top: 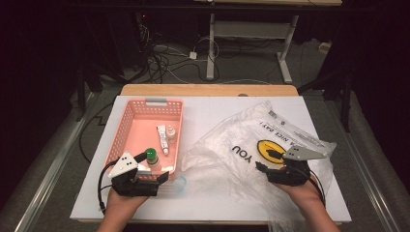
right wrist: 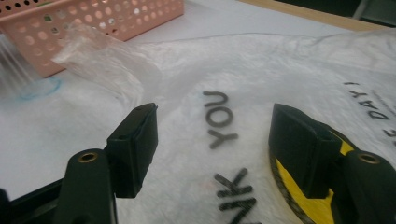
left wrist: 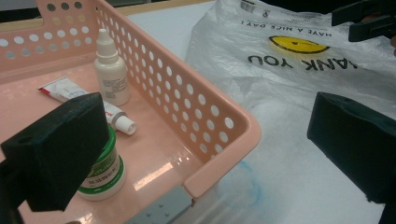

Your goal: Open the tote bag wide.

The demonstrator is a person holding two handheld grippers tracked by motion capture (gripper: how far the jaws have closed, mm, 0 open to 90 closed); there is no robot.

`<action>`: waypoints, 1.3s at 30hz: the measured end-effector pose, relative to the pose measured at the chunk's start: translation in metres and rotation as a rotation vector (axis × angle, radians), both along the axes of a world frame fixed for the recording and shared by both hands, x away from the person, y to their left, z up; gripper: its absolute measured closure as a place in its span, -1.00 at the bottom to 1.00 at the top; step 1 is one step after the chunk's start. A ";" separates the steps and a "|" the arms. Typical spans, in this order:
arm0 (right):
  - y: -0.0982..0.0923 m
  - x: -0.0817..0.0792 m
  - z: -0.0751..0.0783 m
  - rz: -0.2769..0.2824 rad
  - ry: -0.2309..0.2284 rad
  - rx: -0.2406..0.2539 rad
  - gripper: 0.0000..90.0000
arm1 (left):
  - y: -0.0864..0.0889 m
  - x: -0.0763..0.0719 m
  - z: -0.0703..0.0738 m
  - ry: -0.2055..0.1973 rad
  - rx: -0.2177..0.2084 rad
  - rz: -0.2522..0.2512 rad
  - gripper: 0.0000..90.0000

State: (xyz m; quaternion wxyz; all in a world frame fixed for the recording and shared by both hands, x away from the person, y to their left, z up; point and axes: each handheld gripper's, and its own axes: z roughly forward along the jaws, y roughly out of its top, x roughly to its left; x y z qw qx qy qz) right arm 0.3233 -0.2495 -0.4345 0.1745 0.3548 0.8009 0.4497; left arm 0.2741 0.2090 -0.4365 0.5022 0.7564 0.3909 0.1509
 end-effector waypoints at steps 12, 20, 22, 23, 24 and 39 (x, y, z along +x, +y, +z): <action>0.033 -0.011 -0.011 0.107 0.037 -0.025 -0.29 | -0.002 0.000 0.001 -0.008 0.012 -0.017 -1.00; 0.047 -0.023 -0.027 0.174 0.086 -0.088 -0.31 | -0.003 -0.001 0.001 -0.013 0.020 -0.023 -1.00; 0.051 -0.023 -0.034 0.194 0.111 -0.113 -0.32 | -0.003 -0.001 0.001 -0.013 0.019 -0.024 -1.00; 0.053 -0.023 -0.038 0.201 0.125 -0.126 -0.33 | -0.003 -0.001 0.001 -0.012 0.019 -0.023 -1.00; 0.054 -0.022 -0.042 0.211 0.135 -0.147 -0.33 | -0.003 -0.001 0.001 -0.012 0.018 -0.022 -1.00; 0.047 -0.014 -0.049 0.178 0.169 -0.128 0.28 | -0.004 -0.001 0.001 -0.008 0.016 -0.027 -1.00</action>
